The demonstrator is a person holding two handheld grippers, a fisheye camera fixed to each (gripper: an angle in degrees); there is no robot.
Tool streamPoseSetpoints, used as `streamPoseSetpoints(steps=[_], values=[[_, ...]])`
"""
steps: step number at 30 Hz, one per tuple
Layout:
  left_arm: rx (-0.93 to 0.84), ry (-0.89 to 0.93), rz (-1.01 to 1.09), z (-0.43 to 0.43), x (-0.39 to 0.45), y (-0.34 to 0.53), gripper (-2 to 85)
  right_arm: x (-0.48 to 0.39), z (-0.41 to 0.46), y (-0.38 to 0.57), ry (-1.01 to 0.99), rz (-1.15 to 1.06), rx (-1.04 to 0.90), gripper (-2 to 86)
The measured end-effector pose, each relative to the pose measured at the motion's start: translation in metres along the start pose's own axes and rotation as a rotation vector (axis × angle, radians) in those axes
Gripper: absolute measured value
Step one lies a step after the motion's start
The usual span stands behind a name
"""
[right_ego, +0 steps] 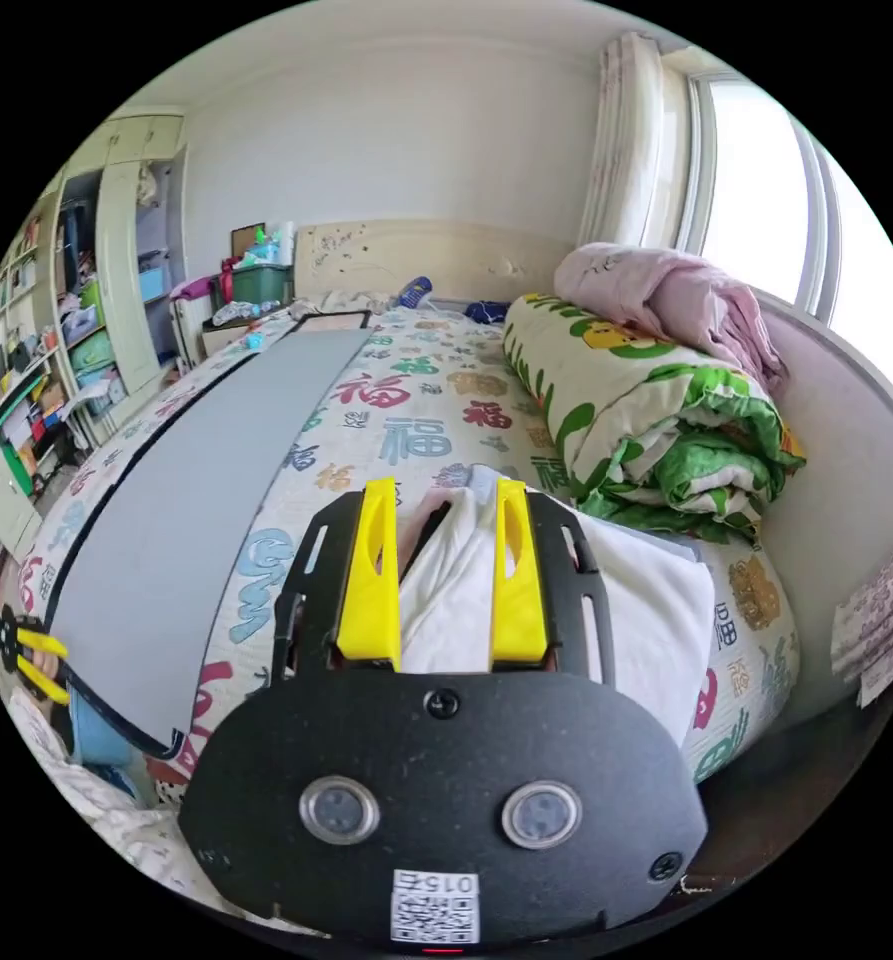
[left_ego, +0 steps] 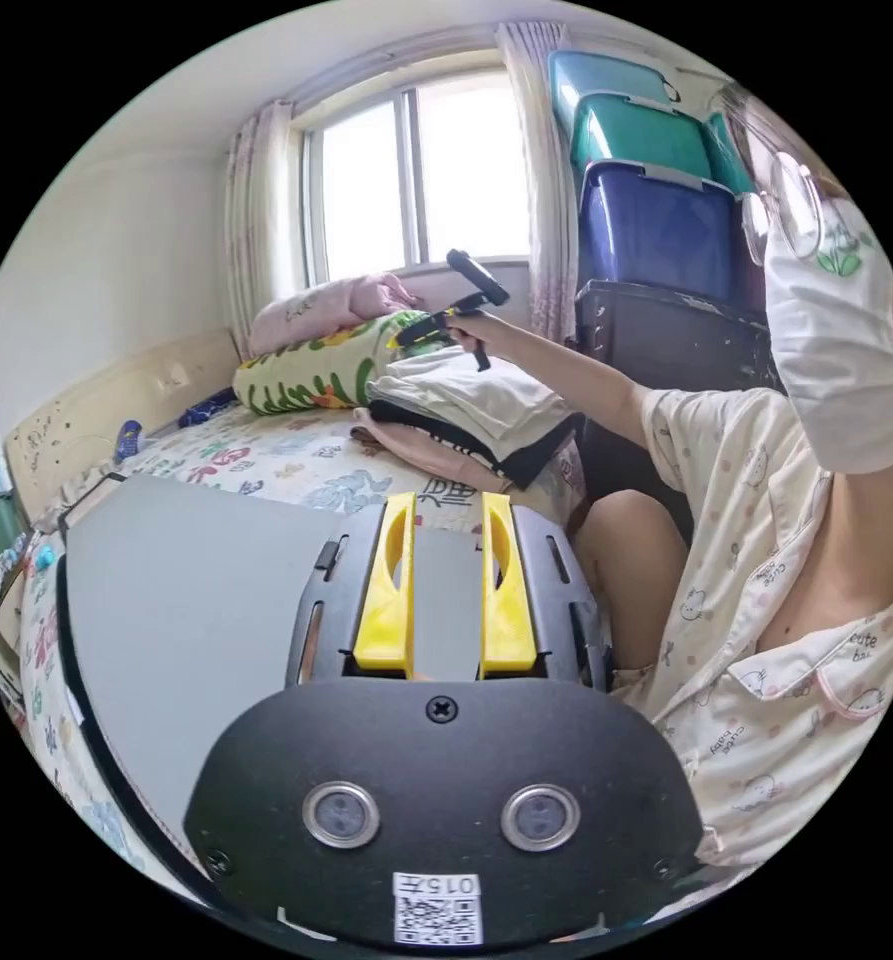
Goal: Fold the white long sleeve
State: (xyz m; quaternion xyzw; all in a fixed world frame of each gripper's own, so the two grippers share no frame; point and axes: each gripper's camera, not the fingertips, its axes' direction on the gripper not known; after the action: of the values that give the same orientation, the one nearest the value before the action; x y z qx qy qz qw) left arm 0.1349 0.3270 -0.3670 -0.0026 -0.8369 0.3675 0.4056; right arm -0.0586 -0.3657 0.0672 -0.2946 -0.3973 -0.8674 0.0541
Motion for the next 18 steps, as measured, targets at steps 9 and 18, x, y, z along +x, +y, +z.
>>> streamPoseSetpoints(steps=[9,18], values=[[-0.127,0.171,-0.041,0.116,-0.032,-0.045,10.0,0.058,0.092,-0.068,0.032,0.015,-0.352,12.1],[-0.052,0.198,-0.077,0.126,-0.034,-0.031,9.9,0.106,-0.037,-0.032,-0.175,0.113,0.047,5.6]])
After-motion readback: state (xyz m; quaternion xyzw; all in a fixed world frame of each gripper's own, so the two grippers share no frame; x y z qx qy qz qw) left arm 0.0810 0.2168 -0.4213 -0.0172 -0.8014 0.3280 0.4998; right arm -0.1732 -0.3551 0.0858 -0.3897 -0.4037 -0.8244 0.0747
